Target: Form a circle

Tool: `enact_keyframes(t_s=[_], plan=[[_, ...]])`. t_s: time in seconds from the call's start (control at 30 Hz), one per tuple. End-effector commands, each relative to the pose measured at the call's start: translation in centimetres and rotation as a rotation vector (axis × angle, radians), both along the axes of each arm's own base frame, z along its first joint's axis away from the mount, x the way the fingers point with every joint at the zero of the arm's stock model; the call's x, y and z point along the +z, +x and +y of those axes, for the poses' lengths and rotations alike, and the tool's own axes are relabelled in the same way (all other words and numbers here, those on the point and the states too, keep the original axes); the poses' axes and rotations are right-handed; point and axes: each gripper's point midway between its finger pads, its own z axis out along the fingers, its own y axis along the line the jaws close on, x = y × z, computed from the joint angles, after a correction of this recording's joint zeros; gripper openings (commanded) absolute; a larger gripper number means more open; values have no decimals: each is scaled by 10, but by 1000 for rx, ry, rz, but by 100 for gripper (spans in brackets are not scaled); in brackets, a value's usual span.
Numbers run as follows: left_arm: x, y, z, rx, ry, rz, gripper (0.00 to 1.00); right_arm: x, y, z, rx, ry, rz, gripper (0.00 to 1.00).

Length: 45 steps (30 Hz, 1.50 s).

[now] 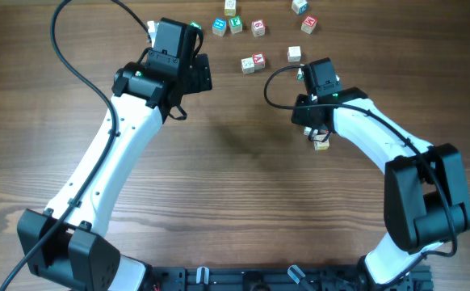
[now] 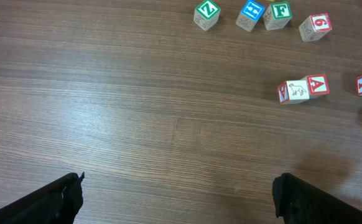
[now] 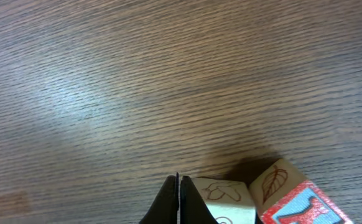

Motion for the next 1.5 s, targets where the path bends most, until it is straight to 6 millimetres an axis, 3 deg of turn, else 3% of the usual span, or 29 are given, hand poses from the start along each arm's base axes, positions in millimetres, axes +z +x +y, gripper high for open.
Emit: enact_keyframes(t_s=[0.0, 1.0, 1.33, 1.47], plan=[[-2, 1, 2, 12, -3, 1, 100, -2, 1, 10, 28, 37, 14, 5], [-2, 1, 2, 12, -3, 1, 100, -5, -6, -4, 3, -34, 41, 5], [-2, 1, 2, 12, -3, 1, 100, 6, 19, 4, 4, -2, -72, 4], [-2, 1, 2, 12, -3, 1, 100, 7, 22, -4, -19, -44, -86, 5]])
